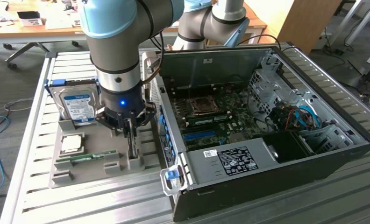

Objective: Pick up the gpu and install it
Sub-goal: 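Pick up the gpu and move the gpu toward the slot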

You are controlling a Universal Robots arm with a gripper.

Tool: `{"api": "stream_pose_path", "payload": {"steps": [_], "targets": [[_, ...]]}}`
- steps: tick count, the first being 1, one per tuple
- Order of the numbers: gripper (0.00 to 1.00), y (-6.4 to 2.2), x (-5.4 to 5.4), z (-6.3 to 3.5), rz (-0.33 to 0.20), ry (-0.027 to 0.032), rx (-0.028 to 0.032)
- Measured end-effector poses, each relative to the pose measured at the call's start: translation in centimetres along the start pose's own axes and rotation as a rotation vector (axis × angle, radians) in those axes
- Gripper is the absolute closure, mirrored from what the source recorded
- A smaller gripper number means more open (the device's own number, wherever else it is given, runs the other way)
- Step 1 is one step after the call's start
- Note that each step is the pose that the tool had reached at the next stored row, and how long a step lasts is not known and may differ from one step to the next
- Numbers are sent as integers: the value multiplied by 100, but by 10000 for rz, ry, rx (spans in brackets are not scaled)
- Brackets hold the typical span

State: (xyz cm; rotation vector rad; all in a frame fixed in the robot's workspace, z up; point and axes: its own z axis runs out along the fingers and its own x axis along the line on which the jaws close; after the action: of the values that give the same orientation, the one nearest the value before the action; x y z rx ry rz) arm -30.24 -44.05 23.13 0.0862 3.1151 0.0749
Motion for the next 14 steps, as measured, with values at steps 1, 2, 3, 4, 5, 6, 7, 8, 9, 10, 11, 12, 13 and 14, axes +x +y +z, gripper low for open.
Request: {"api": "stream_pose_path", "payload": {"steps": [1, 2, 3, 4, 5, 6, 7, 8, 9, 10, 11, 12, 13, 14], "targets": [[73, 0, 0, 0, -88, 4, -2], [73, 0, 0, 0, -135, 6, -3], [73, 0, 0, 0, -141, 7, -4], [73, 0, 0, 0, -142, 7, -4], [73, 0, 0, 0, -143, 7, -4], [73, 0, 0, 0, -143, 7, -4], [73, 0, -1, 0, -148, 7, -4], [73, 0, -1, 0, -165, 8, -3], [73, 0, -1, 0, -180, 9, 0], [73, 0, -1, 1, -184, 8, 1], [73, 0, -1, 0, -184, 9, 1], [73, 0, -1, 1, -185, 9, 1], [73, 0, -1, 0, -185, 9, 1], [73, 0, -1, 0, -184, 9, 1]]}}
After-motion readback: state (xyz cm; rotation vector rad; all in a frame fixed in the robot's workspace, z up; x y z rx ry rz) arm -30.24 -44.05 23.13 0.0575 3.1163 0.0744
